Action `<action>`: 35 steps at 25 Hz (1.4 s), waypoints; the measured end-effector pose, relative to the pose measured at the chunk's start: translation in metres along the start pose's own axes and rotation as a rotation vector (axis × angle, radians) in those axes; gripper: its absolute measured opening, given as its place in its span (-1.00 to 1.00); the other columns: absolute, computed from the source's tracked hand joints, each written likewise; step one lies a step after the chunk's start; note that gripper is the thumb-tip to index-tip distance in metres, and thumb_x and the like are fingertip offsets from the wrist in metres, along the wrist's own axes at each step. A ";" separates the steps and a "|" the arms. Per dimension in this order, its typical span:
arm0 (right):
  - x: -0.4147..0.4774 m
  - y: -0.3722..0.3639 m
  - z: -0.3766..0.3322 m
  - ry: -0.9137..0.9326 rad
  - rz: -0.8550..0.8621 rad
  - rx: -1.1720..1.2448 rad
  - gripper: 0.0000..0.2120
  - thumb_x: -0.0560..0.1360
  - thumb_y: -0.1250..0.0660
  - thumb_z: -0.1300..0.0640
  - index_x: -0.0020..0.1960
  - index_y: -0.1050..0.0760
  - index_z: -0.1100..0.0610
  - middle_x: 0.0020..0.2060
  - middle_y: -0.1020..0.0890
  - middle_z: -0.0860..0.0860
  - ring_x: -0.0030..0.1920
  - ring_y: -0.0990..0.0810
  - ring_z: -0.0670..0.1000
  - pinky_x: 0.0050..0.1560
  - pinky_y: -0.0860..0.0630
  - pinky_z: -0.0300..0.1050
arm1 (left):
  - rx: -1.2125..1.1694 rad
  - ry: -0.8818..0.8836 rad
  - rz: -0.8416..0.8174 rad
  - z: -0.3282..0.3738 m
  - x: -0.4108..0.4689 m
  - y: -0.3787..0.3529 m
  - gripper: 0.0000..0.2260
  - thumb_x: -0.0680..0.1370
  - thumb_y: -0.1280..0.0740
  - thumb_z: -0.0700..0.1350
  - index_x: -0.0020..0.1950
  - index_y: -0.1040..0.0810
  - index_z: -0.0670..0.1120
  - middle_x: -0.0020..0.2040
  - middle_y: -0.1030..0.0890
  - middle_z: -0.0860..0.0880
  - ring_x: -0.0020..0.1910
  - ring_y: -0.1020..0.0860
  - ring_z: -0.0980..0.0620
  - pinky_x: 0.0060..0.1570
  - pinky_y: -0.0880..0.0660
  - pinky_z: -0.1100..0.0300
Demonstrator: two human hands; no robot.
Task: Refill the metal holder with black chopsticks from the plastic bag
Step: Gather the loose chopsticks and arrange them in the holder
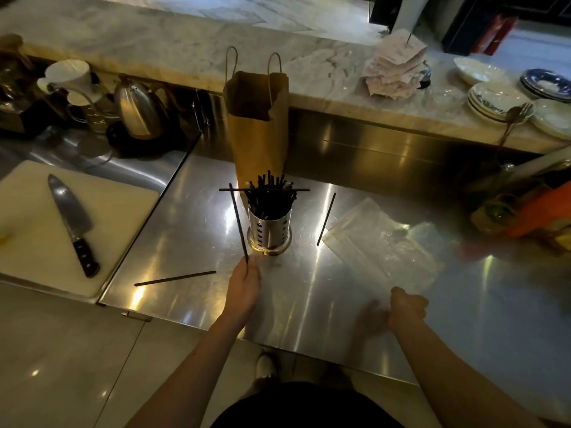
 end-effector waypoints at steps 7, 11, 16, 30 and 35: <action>-0.045 -0.021 -0.026 0.487 0.038 -0.311 -0.37 0.50 -0.30 0.14 0.48 -0.13 0.19 0.36 -0.31 0.31 0.32 -0.33 0.35 0.29 -0.33 0.25 | 0.052 0.019 0.069 -0.021 -0.001 0.038 -0.63 0.62 -0.06 0.08 -0.23 -0.45 -0.11 -0.34 -0.43 -0.04 -0.32 -0.41 0.01 -0.20 -0.38 0.07; -0.073 -0.071 -0.064 0.793 -0.232 -0.293 -0.48 0.52 -0.28 0.17 0.44 -0.23 0.17 0.25 -0.48 0.22 0.21 -0.50 0.21 0.24 -0.47 0.15 | 0.105 0.021 0.135 -0.029 0.001 0.051 -0.86 0.66 -0.10 -0.18 0.06 -0.43 -0.18 -0.23 -0.57 -0.12 -0.35 -0.58 0.19 -0.41 -0.44 0.40; -0.091 -0.152 -0.119 0.993 -0.516 -0.627 -0.52 0.54 -0.30 0.12 0.41 -0.29 0.19 0.26 -0.46 0.23 0.23 -0.50 0.22 0.23 -0.44 0.04 | 0.355 0.191 0.220 -0.065 0.020 0.076 -0.82 0.64 -0.17 -0.17 0.20 -0.40 -0.23 -0.07 -0.57 -0.20 -0.02 -0.58 -0.26 -0.11 -0.39 0.08; -0.058 -0.208 -0.158 0.957 -0.359 -0.999 -0.67 0.57 -0.27 0.20 0.27 -0.30 0.27 0.15 -0.54 0.27 0.12 -0.58 0.27 0.10 -0.53 0.10 | 0.757 0.177 0.159 -0.074 0.080 0.110 -0.90 0.51 -0.41 -0.15 -0.06 -0.60 -0.18 -0.14 -0.63 -0.19 -0.16 -0.55 -0.15 -0.20 -0.34 0.15; -0.065 -0.220 -0.160 0.738 -0.513 -0.755 -0.67 0.55 -0.27 0.15 0.21 -0.39 0.35 0.09 -0.58 0.28 0.12 -0.58 0.27 -0.01 -0.47 -0.03 | 0.715 0.265 0.180 -0.076 0.084 0.109 -0.80 0.59 -0.29 -0.08 -0.04 -0.53 -0.23 -0.10 -0.56 -0.21 -0.12 -0.53 -0.17 -0.17 -0.35 0.09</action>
Point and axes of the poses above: each hand's wrist, its own x-axis towards the middle knuckle, its own y-axis out of the back of the hand, z = x × y, the point moved 5 cm from there along x, towards the middle knuckle
